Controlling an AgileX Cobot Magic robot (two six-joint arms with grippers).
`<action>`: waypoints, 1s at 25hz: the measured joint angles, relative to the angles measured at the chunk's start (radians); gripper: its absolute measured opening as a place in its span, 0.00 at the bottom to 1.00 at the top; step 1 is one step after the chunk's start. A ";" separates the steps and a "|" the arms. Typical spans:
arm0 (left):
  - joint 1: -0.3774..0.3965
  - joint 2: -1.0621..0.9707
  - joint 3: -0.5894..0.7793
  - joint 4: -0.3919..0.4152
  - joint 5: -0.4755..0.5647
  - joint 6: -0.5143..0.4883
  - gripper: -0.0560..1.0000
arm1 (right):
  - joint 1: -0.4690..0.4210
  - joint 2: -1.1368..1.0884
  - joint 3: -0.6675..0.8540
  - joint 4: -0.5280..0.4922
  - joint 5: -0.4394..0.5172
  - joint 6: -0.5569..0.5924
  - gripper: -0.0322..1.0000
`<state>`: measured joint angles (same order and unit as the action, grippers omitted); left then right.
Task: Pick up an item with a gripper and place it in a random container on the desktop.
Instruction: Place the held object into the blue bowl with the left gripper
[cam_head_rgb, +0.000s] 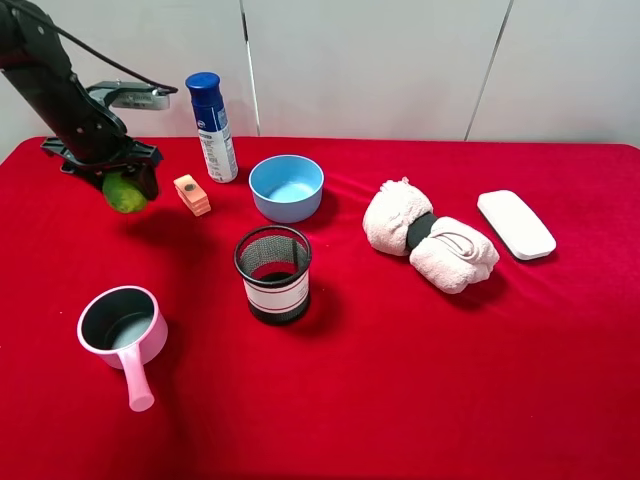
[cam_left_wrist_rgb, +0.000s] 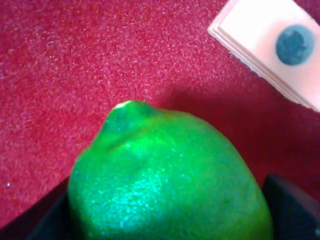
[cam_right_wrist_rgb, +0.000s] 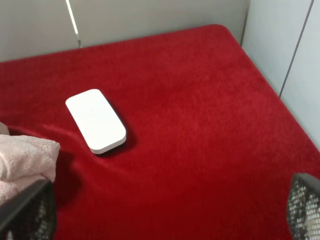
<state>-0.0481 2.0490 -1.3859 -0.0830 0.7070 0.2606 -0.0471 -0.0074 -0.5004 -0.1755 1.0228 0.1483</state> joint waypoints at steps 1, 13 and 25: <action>0.000 -0.006 0.000 0.000 0.010 0.000 0.71 | 0.000 0.000 0.000 0.000 0.000 0.000 0.70; -0.023 -0.109 -0.009 0.003 0.131 -0.007 0.71 | 0.000 0.000 0.000 0.000 0.000 0.000 0.70; -0.171 -0.211 -0.012 0.074 0.175 -0.148 0.71 | 0.000 0.000 0.000 0.000 0.000 0.000 0.70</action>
<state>-0.2192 1.8383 -1.3981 -0.0094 0.8824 0.1127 -0.0471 -0.0074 -0.5004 -0.1755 1.0228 0.1483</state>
